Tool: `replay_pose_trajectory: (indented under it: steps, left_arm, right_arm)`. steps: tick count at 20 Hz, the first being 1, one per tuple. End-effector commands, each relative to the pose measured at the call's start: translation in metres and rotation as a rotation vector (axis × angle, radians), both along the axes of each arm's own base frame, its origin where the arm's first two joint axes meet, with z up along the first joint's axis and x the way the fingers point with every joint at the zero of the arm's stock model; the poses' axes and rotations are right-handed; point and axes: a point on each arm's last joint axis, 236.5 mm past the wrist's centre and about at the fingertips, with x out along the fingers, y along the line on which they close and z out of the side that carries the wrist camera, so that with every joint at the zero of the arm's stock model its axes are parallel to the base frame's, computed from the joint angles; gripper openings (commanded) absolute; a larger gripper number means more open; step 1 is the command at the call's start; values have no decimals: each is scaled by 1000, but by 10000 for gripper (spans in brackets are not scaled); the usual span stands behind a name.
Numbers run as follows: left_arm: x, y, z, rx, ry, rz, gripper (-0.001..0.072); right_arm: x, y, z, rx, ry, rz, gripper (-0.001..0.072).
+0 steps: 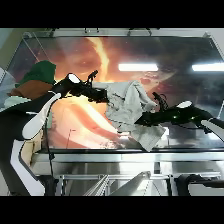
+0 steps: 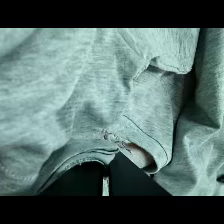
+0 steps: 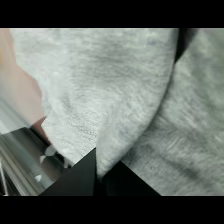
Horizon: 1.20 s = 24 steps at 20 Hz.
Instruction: Fold the shirts.
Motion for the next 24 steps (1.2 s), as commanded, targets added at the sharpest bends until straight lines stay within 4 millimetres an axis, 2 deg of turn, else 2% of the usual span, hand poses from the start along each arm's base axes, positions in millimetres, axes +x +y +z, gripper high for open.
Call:
replay_pose_trajectory:
  steps: [1, 3, 6, 8, 9, 11, 12, 14, 16, 17, 18, 19, 21, 23, 24]
  left_arm:
    - [1, 0, 5, -27, 68, -37, -1]
    - [-3, 13, 36, -53, 77, -74, -1]
    - [-9, 42, 117, -95, 6, -100, 0]
    - [-23, 62, 182, -110, -85, -121, 1]
    - [-32, 70, 218, -113, -150, -126, 1]
    - [-52, 85, 285, -110, -309, -116, 2]
    - [-65, 92, 322, -106, -417, -106, 2]
    - [-101, 104, 389, -90, -635, -95, 20]
    - [-141, 113, 439, -59, -831, -102, 21]
    - [-158, 117, 456, -40, -906, -107, 22]
    - [-169, 120, 466, -30, -946, -101, 22]
    - [-174, 123, 470, -17, -965, -90, 22]
    - [-165, 127, 463, -9, -944, -86, 22]
    - [-136, 128, 438, -17, -859, -93, 22]
    - [-119, 127, 420, -26, -800, -98, 22]
  right_arm:
    - [4, -4, 29, 63, -48, 11, 21]
    - [12, -22, 68, 113, -112, -2, 22]
    - [33, -73, 151, 146, -283, -100, 22]
    - [43, -102, 231, 199, -482, -192, 22]
    - [40, -108, 282, 258, -604, -226, 22]
    - [18, -108, 375, 349, -882, -231, 22]
    - [1, -104, 414, 353, -1018, -219, 22]
    - [-31, -93, 466, 289, -1226, -192, 22]
    - [-55, -84, 504, 198, -1399, -204, 22]
    - [-62, -83, 515, 155, -1466, -221, 22]
    - [-62, -85, 517, 104, -1491, -248, 22]
    - [-56, -90, 508, 44, -1465, -266, 22]
    - [-34, -101, 475, -3, -1322, -296, 22]
    - [-7, -110, 429, 10, -1152, -308, 23]
    - [8, -112, 400, 38, -1044, -317, 23]
